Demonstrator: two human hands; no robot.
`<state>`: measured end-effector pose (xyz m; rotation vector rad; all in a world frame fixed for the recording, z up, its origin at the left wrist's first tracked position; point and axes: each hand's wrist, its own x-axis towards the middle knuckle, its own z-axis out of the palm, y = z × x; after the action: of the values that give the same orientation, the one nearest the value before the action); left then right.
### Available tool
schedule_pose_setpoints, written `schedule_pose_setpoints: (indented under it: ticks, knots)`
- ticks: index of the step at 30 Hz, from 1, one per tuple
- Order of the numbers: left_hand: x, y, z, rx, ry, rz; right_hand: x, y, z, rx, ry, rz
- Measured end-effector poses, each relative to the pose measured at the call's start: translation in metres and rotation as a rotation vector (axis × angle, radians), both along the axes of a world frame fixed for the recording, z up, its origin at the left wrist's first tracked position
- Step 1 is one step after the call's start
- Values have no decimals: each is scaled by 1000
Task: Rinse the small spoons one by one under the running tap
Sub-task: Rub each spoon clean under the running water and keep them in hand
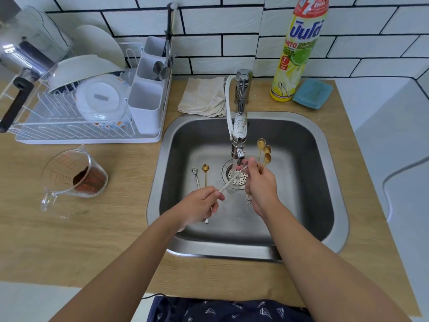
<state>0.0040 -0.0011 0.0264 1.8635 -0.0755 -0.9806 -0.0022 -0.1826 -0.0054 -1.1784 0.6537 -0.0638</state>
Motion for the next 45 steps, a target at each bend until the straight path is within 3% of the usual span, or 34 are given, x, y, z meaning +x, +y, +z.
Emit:
schedule_pose_setpoints:
  ticks: [5, 7, 11, 16, 21, 26, 32, 38, 42, 45]
  knots:
    - [5, -27, 3, -71, -73, 84, -5, 13, 0, 159, 27, 188]
    - [6, -33, 4, -112, -51, 96, -3, 13, 3, 203, 25, 160]
    - [4, -21, -5, 20, -131, 20, 4, -1, 10, 165, -31, 58]
    - [8, -26, -16, 44, -162, 8, 9, 3, 12, 108, -5, 25]
    - [21, -44, -24, 27, -199, 101, 12, 4, 12, 94, 15, 8]
    - [25, -32, -42, 186, -169, -83, 15, -13, 9, 101, 35, -99]
    - [52, -16, -85, 643, -443, -31, 7, -20, 2, 240, 27, -170]
    - [64, -29, -99, 721, -473, 37, 0, -18, 6, 381, 13, -127]
    - [63, -35, -95, 809, -391, 66, -4, -25, 4, 335, 17, -116]
    - [61, -41, -88, 765, -385, -14, -5, -29, 3, 310, 29, -113]
